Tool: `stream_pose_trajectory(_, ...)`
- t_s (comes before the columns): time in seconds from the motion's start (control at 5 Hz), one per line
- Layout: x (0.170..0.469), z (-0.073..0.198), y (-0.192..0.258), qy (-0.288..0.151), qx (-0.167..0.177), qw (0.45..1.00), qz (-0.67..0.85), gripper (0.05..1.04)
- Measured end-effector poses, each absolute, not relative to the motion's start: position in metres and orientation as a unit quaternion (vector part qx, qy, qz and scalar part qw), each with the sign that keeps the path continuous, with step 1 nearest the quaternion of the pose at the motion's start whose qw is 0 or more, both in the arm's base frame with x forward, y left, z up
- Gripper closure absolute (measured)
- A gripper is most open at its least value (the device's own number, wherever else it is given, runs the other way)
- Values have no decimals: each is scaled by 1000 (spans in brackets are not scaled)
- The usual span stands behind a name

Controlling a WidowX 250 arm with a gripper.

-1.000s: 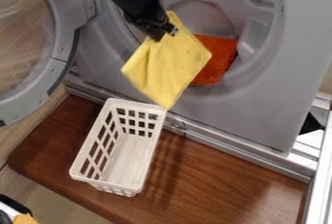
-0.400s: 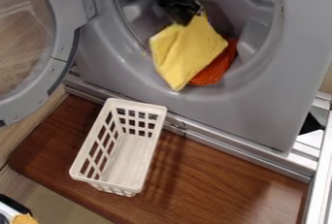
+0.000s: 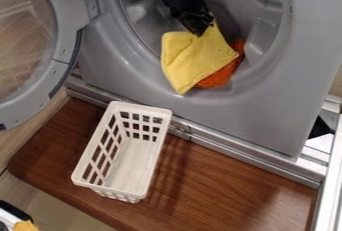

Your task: Put the yellow cloth into the washing machine

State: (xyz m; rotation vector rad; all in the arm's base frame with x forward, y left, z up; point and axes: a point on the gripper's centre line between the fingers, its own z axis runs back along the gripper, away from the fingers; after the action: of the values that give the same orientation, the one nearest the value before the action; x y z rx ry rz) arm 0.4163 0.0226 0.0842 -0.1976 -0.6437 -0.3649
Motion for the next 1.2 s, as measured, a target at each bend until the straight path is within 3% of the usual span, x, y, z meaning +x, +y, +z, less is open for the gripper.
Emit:
stream_pose_trajectory(0.4, 414, 91, 26, -315, -85, 929, -173, 312)
stream_pose_trajectory(0.6, 411, 99, 27, -319, -77, 928, -174, 87)
stream_pose_trajectory(0.8, 409, 108, 27, -322, -73, 927, -175, 79)
stream_pose_trajectory(1.2, 350, 114, 36, -279, -58, 940, -187, 83)
